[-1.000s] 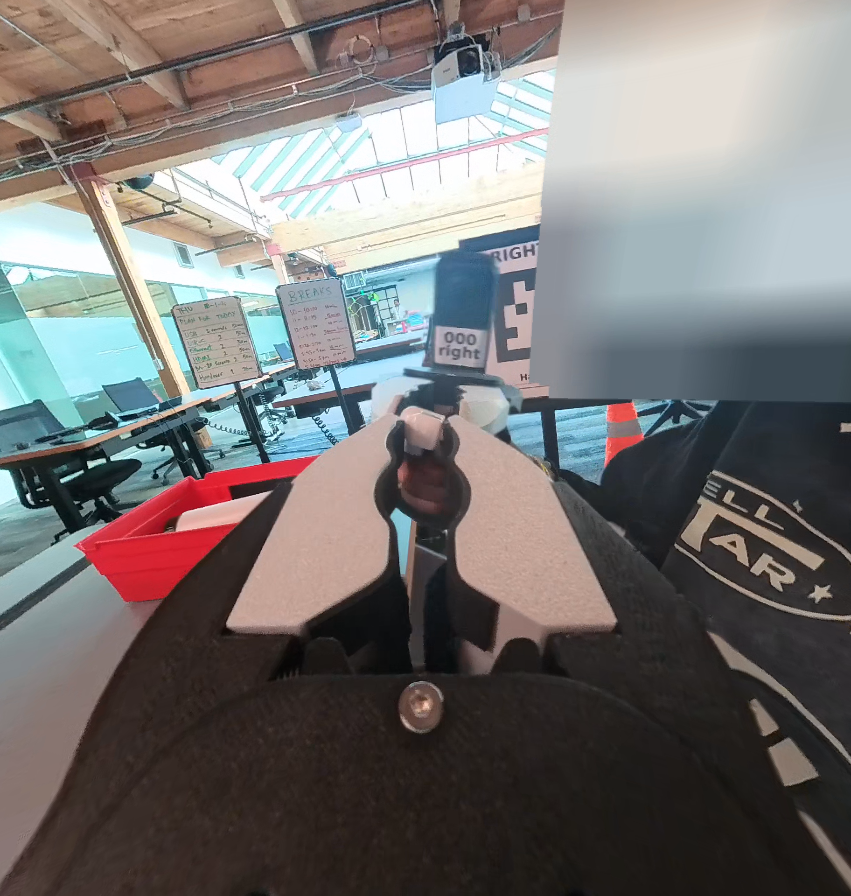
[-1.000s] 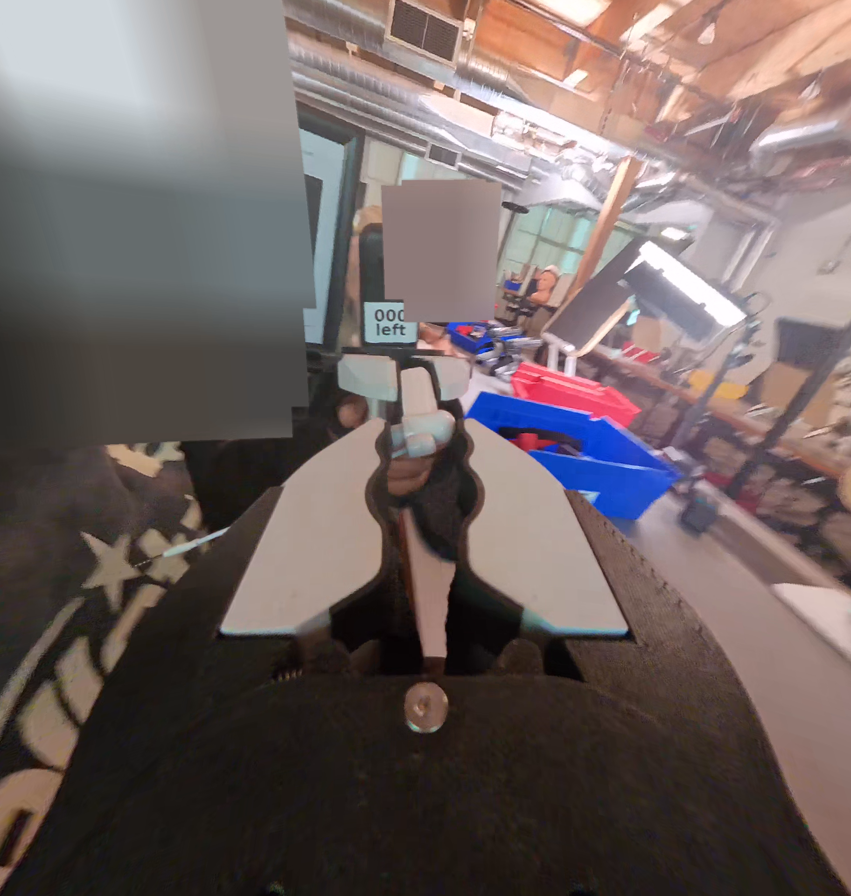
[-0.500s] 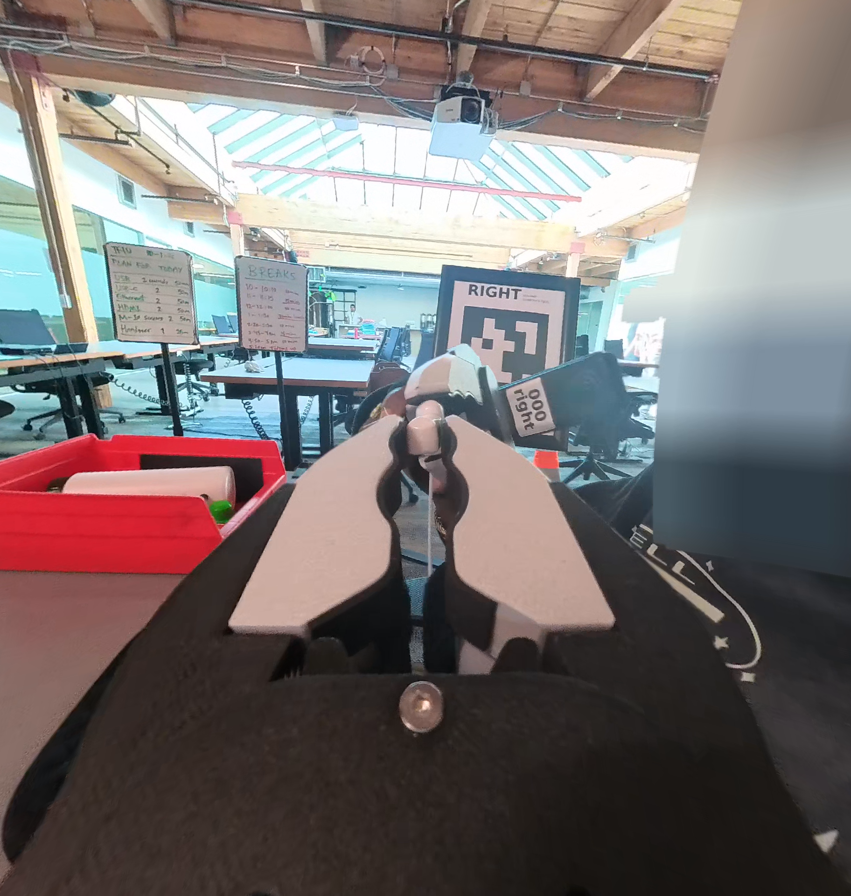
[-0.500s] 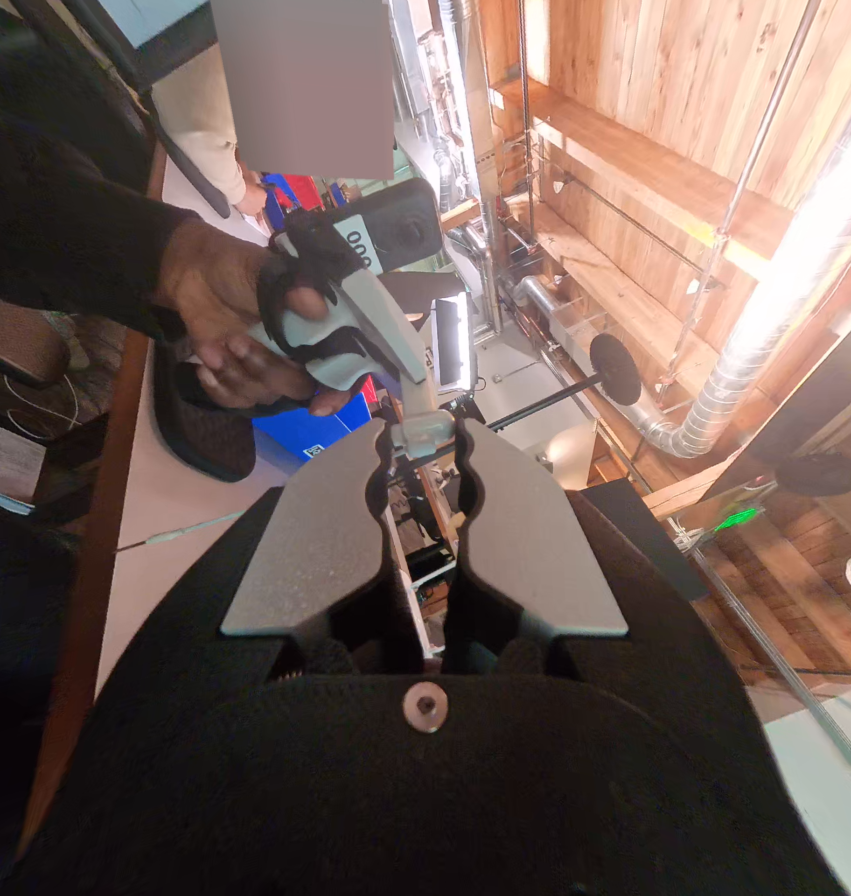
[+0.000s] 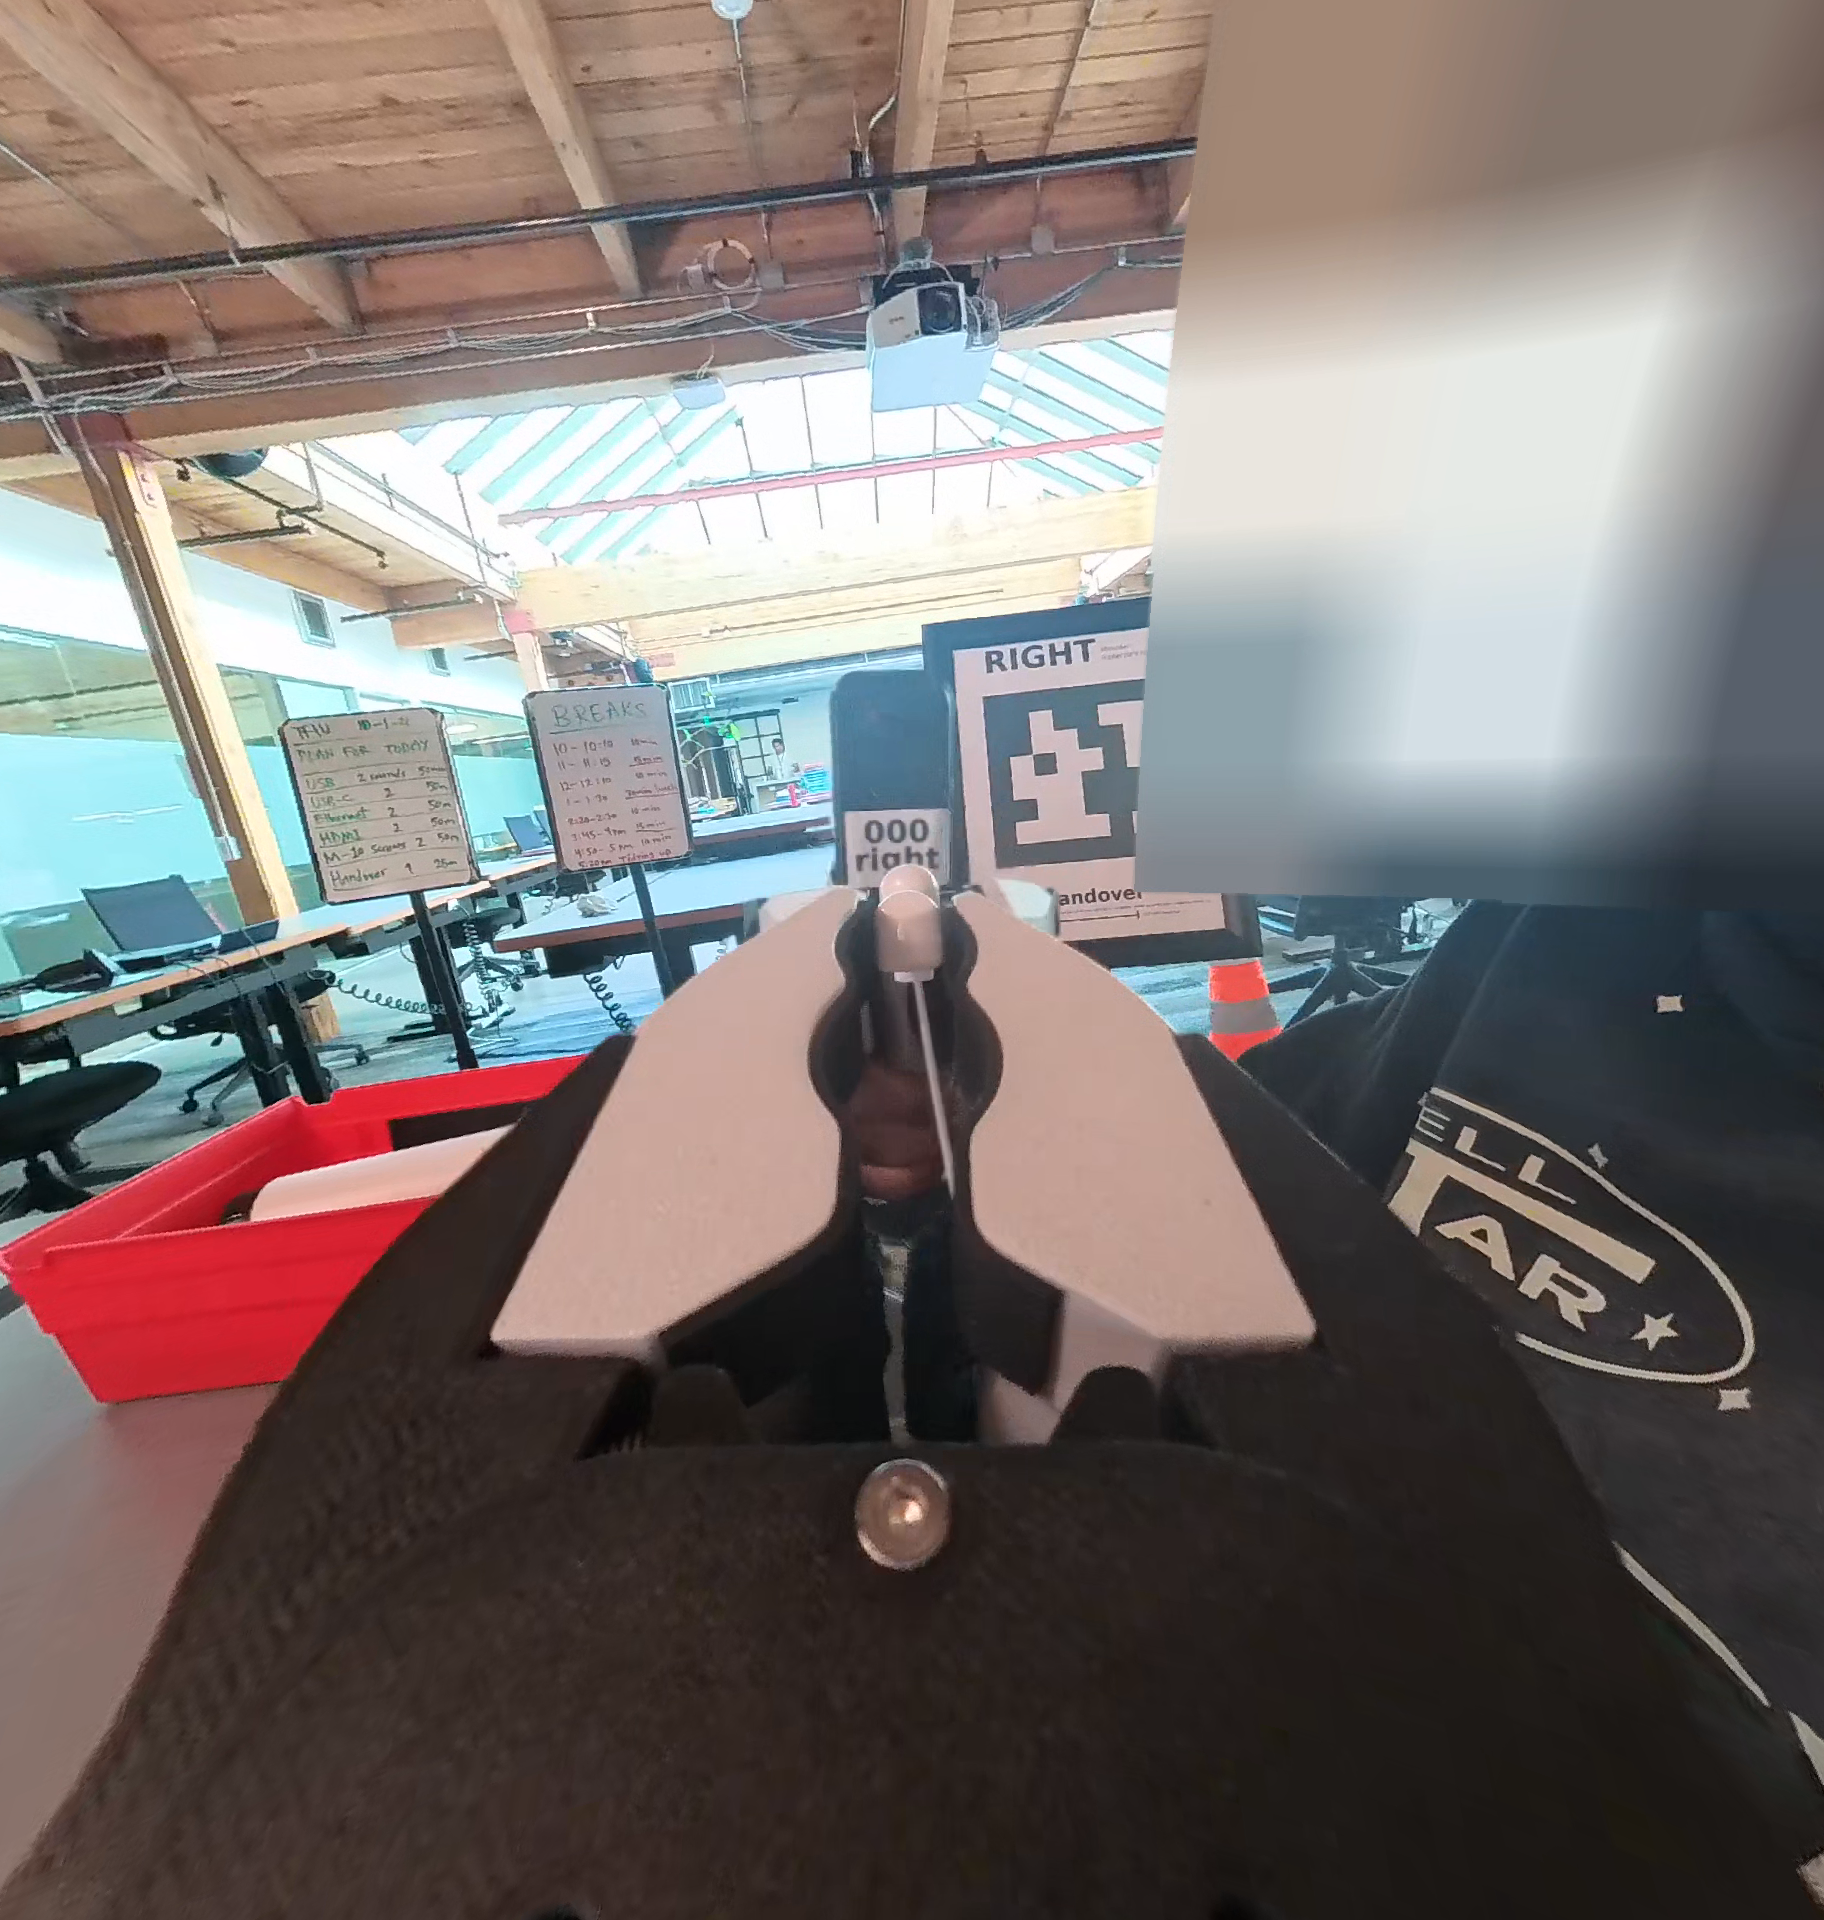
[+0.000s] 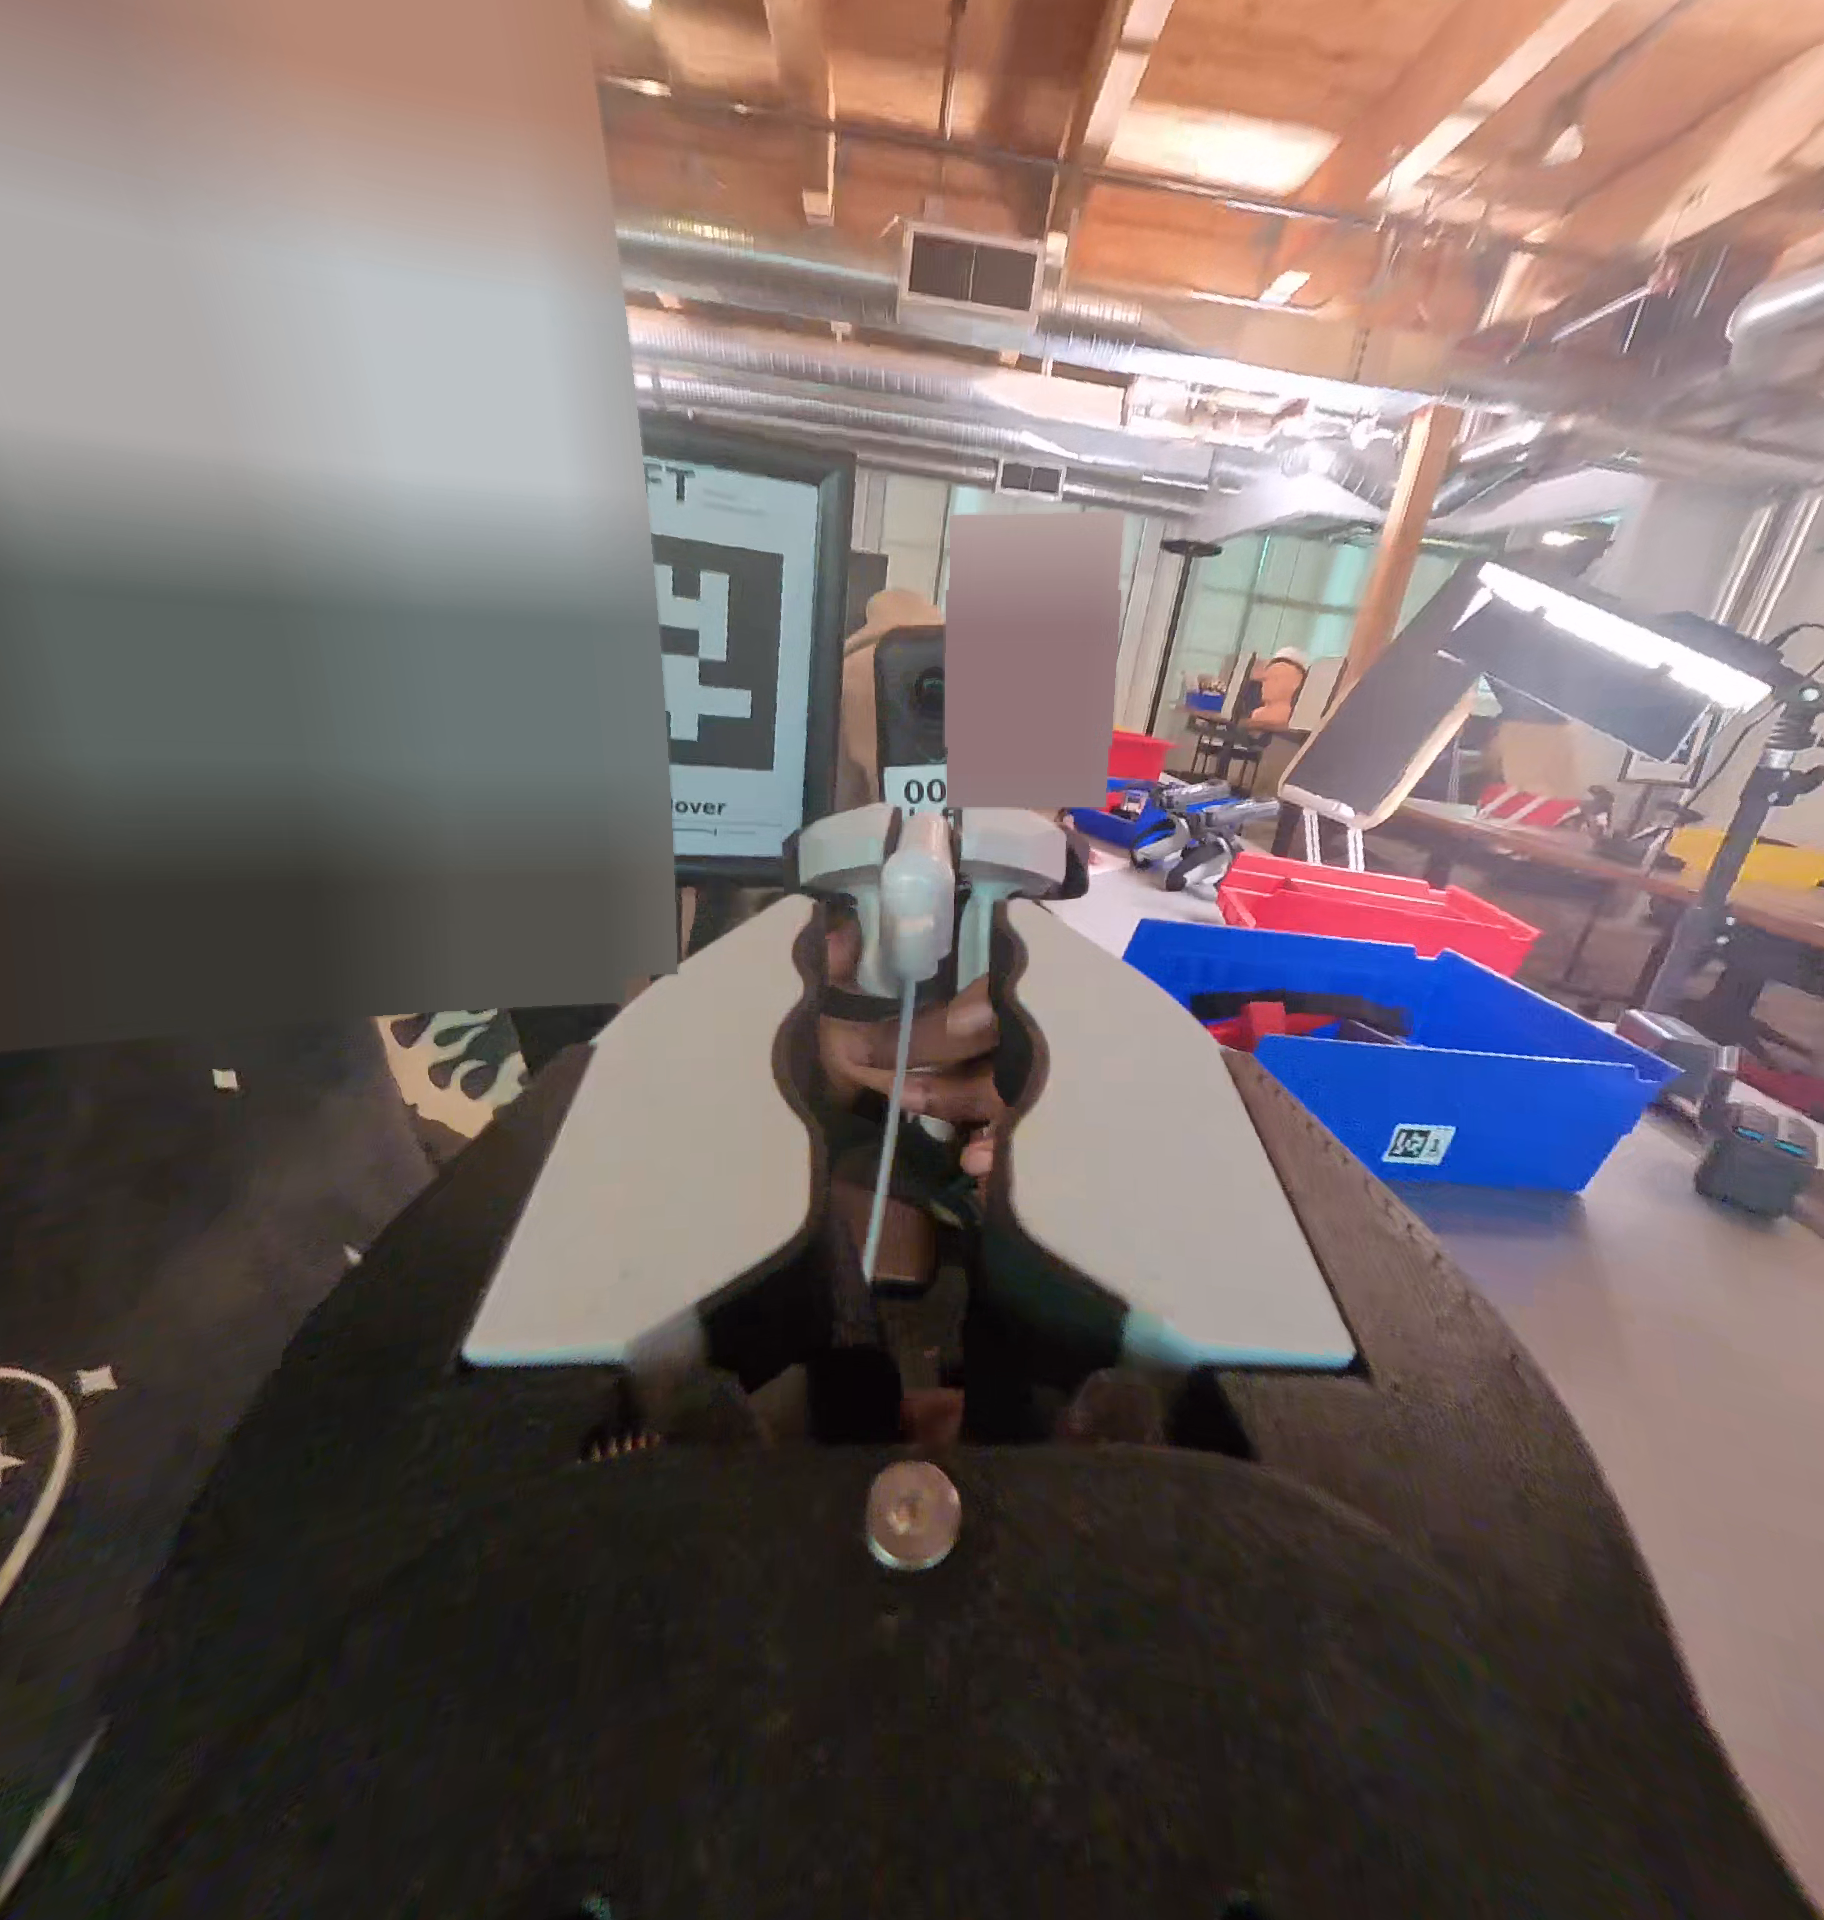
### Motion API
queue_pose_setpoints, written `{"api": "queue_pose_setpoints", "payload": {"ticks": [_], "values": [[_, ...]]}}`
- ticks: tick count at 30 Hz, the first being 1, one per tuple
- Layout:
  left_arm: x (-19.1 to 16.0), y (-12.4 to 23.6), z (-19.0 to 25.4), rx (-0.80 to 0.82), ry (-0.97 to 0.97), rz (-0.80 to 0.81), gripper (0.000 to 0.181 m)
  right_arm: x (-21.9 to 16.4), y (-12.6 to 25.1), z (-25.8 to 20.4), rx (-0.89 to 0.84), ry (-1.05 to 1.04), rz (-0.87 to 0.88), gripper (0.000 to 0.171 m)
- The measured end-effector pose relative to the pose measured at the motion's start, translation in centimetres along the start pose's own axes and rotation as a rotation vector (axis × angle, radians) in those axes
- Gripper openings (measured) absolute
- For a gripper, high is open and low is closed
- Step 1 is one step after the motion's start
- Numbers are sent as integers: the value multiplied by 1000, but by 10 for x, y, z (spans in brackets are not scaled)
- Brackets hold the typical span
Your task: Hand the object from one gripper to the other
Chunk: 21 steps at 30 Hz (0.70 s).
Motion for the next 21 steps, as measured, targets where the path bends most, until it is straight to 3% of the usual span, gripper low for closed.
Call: {"api": "queue_pose_setpoints", "payload": {"ticks": [1,3,7,15,21], "values": [[0,0,0,-1,1,-5,12,-1,-1,-2,2,27,-8,24],[-1,-1,1,-7,1,-6,12,0,-2,-3,-28,86,-10,13],[-1,-2,2,22,10,-22,16,3,1,-5,-47,257,-43,13],[-4,-3,-5,16,249,-94,34,-1,0,-30,-269,1329,-290,13],[-5,-4,-2,-18,274,-110,17,-4,-2,-36,-255,1476,-296,13]]}}
Point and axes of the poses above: each gripper's, where its closed fingertips meet, y back along the fingers, x out of its top, z = x × y across the jaws, the point moved 9 cm from there along y, back along the fingers, and after that the axes turned 8 degrees about y, right-handed, at the moved point
